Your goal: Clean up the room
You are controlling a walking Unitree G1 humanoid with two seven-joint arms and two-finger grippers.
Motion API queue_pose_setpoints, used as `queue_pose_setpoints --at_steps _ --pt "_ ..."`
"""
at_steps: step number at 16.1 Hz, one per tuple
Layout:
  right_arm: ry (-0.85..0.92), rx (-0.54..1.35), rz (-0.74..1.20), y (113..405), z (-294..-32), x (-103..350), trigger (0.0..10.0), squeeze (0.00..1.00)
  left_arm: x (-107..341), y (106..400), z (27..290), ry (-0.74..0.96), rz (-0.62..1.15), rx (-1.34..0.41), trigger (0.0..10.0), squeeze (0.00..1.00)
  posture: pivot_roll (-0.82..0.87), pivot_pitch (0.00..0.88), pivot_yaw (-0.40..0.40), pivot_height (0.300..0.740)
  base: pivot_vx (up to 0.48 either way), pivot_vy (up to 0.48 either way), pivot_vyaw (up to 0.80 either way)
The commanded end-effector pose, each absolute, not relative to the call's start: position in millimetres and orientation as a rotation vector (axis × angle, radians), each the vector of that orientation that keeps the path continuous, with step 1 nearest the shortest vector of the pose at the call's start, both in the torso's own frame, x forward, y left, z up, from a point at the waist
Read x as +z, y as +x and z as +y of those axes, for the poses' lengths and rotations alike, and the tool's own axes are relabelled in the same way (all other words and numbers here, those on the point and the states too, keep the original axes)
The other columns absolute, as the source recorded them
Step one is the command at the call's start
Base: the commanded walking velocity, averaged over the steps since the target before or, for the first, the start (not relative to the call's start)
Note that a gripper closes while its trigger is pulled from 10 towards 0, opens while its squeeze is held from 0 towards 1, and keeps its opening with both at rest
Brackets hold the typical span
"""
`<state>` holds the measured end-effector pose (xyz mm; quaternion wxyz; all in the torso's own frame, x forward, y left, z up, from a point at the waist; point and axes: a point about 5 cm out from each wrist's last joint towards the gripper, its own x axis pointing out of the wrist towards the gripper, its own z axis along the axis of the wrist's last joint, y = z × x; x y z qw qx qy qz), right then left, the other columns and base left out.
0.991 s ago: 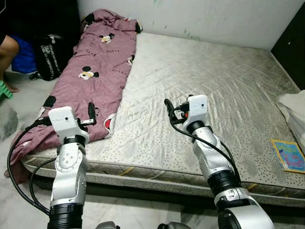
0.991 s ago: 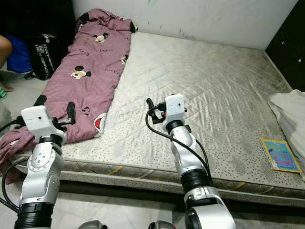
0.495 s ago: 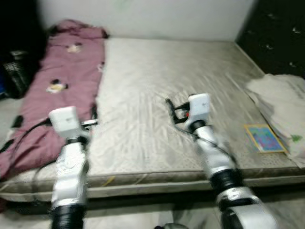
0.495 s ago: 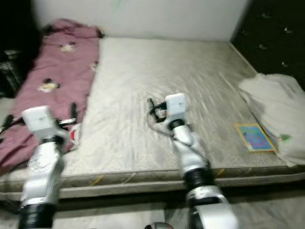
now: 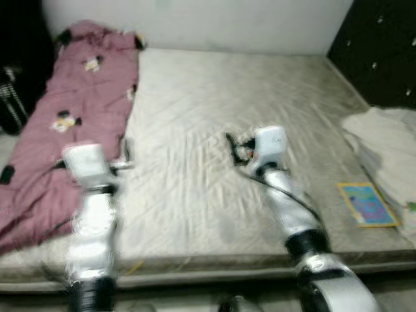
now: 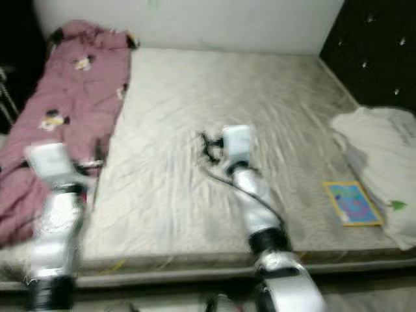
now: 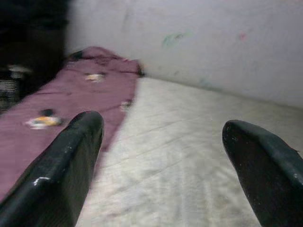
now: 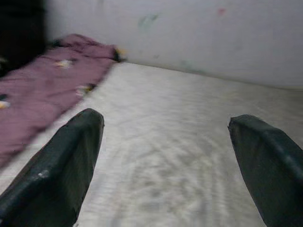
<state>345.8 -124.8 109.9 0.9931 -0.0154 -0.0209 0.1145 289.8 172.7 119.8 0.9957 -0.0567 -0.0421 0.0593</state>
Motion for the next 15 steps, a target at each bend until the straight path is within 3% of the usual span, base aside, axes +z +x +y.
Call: queue_pose_setpoints --at_steps 1,3,7,15 --pt "-0.015 0.245 -0.053 348.2 -116.3 114.9 10.0 0.0 121.6 289.9 183.5 -0.091 -0.083 0.151 10.0 0.0 0.05 0.0 -0.059 0.74 0.0 0.0 0.0" --pt "-0.015 0.244 -0.052 348.1 -115.7 114.8 10.0 0.0 121.3 289.6 183.9 -0.099 -0.081 0.148 10.0 0.0 0.05 0.0 -0.059 0.74 0.0 0.182 0.0" --pt "-0.02 0.246 -0.051 348.4 -116.7 114.5 10.0 0.0 120.1 290.1 182.9 -0.108 -0.076 0.149 10.0 0.0 0.05 0.0 -0.062 0.74 0.0 0.48 -0.58" --pt "-0.028 0.254 -0.048 348.1 -117.0 113.8 10.0 0.0 119.2 289.2 182.8 -0.12 -0.073 0.153 10.0 0.0 0.05 0.0 -0.065 0.74 0.0 0.48 0.0"
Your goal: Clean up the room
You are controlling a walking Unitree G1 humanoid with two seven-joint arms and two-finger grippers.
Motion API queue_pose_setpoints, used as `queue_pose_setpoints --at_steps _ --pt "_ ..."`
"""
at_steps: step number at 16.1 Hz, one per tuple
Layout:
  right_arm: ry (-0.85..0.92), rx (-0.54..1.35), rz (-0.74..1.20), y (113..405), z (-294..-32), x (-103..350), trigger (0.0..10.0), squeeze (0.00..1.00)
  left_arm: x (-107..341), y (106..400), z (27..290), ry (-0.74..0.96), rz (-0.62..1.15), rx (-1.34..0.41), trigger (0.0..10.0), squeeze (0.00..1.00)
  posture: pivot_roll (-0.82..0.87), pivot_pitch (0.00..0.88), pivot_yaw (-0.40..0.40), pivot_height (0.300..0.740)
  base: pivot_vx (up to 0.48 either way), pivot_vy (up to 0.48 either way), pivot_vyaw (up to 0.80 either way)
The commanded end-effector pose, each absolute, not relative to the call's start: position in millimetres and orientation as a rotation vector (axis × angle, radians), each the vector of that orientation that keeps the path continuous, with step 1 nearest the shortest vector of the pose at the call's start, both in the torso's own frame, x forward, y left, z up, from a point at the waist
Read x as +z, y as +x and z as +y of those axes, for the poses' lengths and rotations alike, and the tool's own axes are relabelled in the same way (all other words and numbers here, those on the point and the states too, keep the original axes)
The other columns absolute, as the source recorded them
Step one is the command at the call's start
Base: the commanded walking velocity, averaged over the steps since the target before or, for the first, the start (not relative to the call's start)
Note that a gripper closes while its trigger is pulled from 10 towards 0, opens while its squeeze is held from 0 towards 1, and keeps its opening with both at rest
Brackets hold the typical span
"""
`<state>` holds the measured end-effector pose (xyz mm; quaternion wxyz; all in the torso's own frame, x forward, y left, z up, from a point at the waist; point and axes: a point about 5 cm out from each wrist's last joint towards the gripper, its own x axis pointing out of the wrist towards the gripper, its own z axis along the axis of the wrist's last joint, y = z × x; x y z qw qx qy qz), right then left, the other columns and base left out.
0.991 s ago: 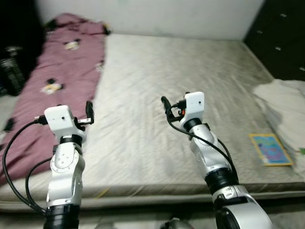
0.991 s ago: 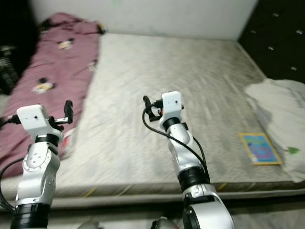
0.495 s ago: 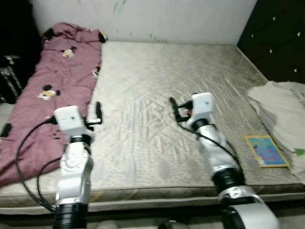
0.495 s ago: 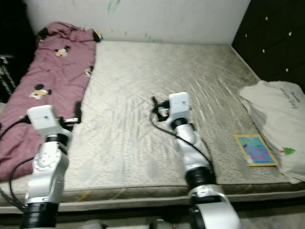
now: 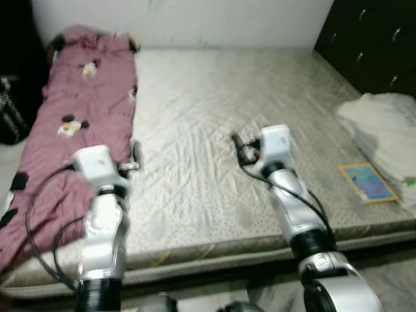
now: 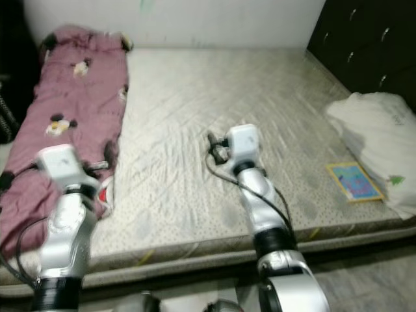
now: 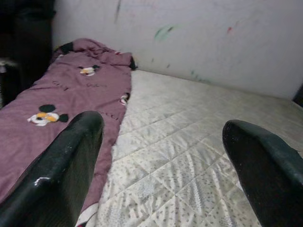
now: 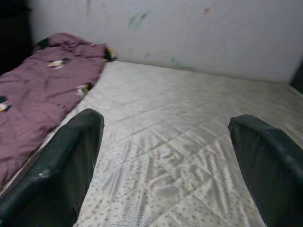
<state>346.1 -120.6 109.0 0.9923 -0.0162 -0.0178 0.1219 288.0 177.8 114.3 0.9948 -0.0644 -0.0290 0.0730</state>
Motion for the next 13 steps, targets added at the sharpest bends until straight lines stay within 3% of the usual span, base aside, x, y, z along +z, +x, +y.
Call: queue_pose_setpoints --at_steps 1,7,13 --pt "-0.028 0.255 -0.047 348 -117 114 10.0 0.0 119 289 183 -0.119 -0.073 0.153 10.0 0.0 0.05 0.0 -0.065 0.74 0.0 0.48 0.0" --pt "-0.024 0.221 -0.059 345 -125 113 10.0 0.0 117 264 203 -0.067 -0.065 0.236 10.0 0.0 0.06 0.0 -0.051 0.74 0.0 0.48 0.0" --pt "-0.043 0.191 -0.026 330 -142 101 10.0 0.0 103 235 196 -0.054 0.001 0.202 10.0 0.0 0.06 0.0 -0.052 0.74 0.0 0.48 0.0"
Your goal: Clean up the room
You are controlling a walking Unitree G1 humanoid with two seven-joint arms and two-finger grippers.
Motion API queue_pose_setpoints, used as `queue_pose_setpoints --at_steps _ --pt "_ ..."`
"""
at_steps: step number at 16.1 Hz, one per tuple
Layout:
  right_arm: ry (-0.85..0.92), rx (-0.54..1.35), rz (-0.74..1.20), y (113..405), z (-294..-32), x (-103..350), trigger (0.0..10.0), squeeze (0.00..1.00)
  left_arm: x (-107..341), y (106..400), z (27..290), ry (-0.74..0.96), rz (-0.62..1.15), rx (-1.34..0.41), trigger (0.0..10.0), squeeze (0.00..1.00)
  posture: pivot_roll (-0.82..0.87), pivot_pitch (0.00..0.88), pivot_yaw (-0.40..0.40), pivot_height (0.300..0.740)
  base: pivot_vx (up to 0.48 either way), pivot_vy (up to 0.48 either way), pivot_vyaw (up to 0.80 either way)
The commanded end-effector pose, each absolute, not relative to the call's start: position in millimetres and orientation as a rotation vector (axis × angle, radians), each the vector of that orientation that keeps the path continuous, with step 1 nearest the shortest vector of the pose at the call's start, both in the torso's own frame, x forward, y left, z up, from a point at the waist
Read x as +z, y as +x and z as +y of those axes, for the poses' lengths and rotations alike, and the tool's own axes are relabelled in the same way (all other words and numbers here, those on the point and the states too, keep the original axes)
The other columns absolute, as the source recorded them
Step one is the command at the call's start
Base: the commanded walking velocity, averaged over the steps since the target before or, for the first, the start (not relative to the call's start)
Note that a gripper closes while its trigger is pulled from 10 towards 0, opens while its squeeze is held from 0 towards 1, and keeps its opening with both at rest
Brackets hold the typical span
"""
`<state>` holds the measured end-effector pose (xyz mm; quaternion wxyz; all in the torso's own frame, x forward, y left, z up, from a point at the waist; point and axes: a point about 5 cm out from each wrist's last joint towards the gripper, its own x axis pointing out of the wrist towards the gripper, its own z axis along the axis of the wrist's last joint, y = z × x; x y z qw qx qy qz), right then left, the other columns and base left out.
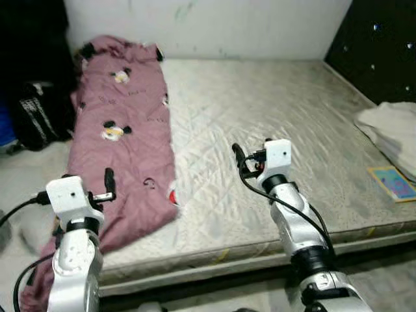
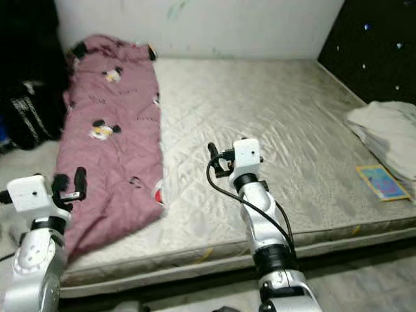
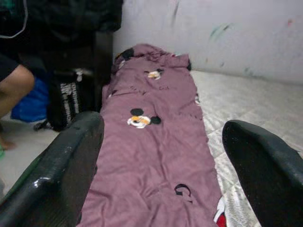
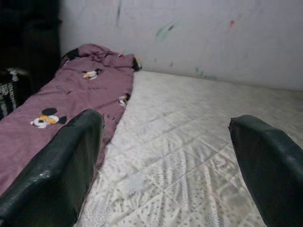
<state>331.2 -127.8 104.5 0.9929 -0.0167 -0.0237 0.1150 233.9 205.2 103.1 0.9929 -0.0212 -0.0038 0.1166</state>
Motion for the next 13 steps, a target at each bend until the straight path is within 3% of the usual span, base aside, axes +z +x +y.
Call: queue_pose_setpoints --at_steps 1,11,13 --pt "-0.043 0.193 -0.021 329.4 -141.4 100.2 10.0 0.0 101.5 234.4 196.5 -0.05 0.006 0.204 10.0 0.0 0.06 0.0 -0.05 0.74 0.0 0.48 0.0" --pt "-0.056 0.223 0.015 325.6 -136.2 98.1 10.0 0.0 106.6 237.5 189.6 -0.089 0.018 0.196 10.0 0.0 0.05 0.0 -0.056 0.74 0.0 0.48 0.0" --pt "-0.061 0.23 0.019 325.2 -135.0 97.9 10.0 0.0 108.2 238.8 191.2 -0.084 0.007 0.203 10.0 0.0 0.05 0.0 -0.056 0.74 0.0 0.0 0.0"
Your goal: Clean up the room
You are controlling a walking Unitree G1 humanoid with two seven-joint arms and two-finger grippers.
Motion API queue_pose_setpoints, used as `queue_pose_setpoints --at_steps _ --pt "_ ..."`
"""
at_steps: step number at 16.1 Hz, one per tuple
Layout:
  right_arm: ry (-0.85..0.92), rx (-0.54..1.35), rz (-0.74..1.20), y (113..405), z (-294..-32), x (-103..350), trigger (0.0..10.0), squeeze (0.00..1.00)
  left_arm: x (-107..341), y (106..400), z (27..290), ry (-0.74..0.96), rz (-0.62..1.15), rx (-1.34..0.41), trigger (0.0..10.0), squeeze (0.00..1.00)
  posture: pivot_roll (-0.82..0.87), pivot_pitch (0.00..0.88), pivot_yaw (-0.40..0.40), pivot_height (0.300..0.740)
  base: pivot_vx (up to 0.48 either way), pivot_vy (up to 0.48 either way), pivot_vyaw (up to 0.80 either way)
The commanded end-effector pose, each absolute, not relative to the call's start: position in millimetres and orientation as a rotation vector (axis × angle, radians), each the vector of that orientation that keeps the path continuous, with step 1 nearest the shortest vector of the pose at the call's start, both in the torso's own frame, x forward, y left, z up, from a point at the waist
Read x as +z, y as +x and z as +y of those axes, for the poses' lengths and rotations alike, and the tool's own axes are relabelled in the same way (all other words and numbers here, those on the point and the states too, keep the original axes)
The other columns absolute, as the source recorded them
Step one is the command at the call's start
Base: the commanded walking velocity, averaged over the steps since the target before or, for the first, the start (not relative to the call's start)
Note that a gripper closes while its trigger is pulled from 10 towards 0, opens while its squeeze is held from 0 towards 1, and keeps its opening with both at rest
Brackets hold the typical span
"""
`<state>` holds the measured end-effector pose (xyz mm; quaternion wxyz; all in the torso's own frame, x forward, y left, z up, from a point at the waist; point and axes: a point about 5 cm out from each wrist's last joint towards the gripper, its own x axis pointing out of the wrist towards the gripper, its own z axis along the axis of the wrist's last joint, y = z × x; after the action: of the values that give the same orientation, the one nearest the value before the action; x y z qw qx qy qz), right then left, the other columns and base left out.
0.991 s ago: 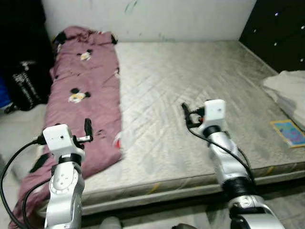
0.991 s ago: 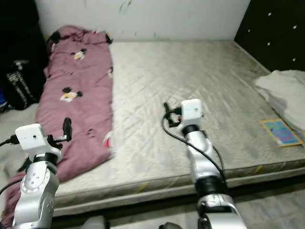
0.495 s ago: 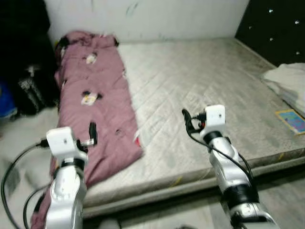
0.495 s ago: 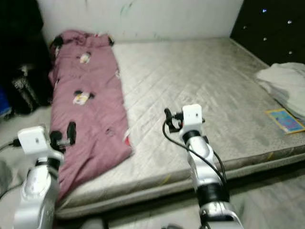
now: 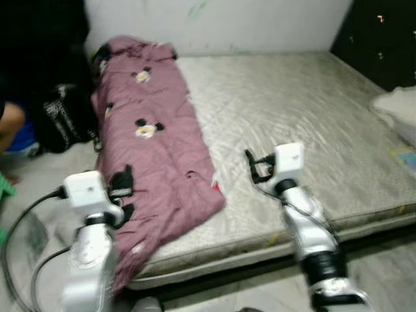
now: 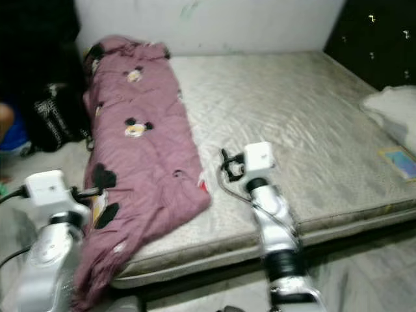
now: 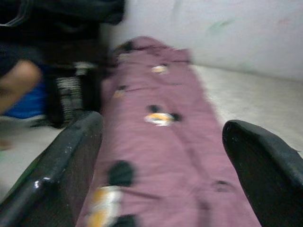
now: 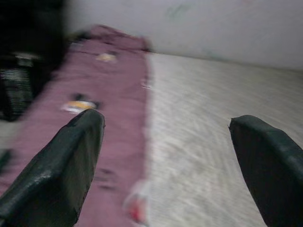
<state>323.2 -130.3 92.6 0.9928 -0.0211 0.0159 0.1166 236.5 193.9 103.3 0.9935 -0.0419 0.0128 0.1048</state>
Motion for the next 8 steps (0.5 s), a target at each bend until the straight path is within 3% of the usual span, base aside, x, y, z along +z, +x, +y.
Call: queue_pose_setpoints --at_steps 1,8 --pt "-0.058 0.235 0.016 325.2 -134.4 98.4 10.0 0.0 109.0 239.2 191.2 -0.081 0.002 0.205 10.0 0.0 0.05 0.0 -0.057 0.74 0.0 0.0 0.0" --pt "-0.067 0.263 0.01 325.1 -130.9 100.3 10.0 0.0 111.2 241.7 192.1 -0.091 -0.001 0.216 10.0 0.0 0.05 0.002 -0.056 0.74 0.0 0.0 0.0"
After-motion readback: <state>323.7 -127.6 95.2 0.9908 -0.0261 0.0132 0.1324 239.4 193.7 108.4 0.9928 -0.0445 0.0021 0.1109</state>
